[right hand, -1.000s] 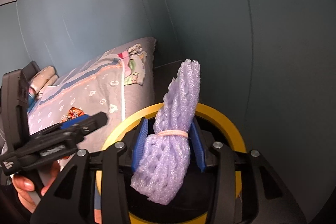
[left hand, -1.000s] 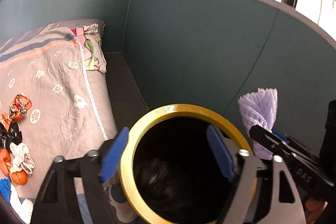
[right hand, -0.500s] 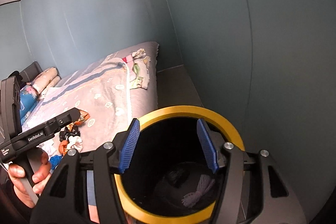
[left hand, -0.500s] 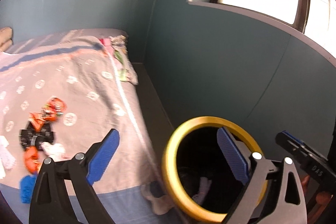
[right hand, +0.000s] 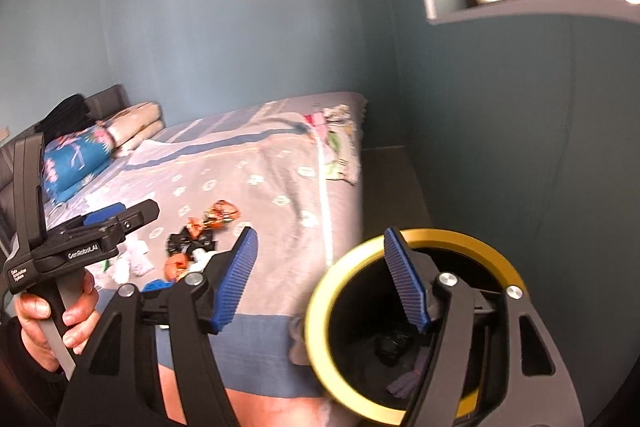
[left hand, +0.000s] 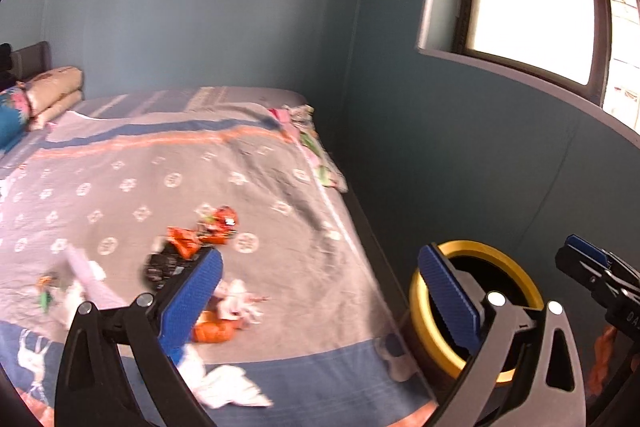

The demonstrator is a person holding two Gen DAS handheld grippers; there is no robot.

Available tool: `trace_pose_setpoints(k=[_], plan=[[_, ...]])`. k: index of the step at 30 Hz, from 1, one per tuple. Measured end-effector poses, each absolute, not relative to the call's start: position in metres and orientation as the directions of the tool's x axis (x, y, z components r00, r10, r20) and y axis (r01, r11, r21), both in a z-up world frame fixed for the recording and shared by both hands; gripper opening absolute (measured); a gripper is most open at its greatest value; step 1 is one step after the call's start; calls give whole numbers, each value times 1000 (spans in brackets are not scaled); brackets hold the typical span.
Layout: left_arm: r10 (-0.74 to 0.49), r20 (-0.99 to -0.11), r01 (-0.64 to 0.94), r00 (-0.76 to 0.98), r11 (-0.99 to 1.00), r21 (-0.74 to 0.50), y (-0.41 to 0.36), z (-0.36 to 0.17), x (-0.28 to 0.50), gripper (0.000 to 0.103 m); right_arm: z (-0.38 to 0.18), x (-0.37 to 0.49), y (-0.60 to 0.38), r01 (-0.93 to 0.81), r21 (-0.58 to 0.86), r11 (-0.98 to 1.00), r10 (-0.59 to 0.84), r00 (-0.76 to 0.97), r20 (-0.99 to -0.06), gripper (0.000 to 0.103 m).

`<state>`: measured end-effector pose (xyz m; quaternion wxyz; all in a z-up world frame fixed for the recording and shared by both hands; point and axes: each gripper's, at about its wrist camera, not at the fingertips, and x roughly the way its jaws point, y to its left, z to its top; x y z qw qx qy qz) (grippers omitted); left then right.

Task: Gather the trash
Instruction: 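Move both open tools back over the bed toward the remaining trash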

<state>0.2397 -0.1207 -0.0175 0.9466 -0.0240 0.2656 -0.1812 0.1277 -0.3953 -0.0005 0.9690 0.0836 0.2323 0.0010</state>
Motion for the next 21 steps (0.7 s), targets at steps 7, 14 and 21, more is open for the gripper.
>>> trace_pose_setpoints(k=[7,14,21], plan=[[-267,-476,236,838,964,-125,-61,-14,233,95,10,137,-337,-83,132,988,133,889,-438,72],[-152,-500,112,852,988,-109,-2,-31,240,95,6,143,-284,-181,120,976,216,865,-452,72],[-59,-553,-9,831,993,-120,48,-60,263,95,-11,159,-241,-270,110,957,289,829,-479,72]])
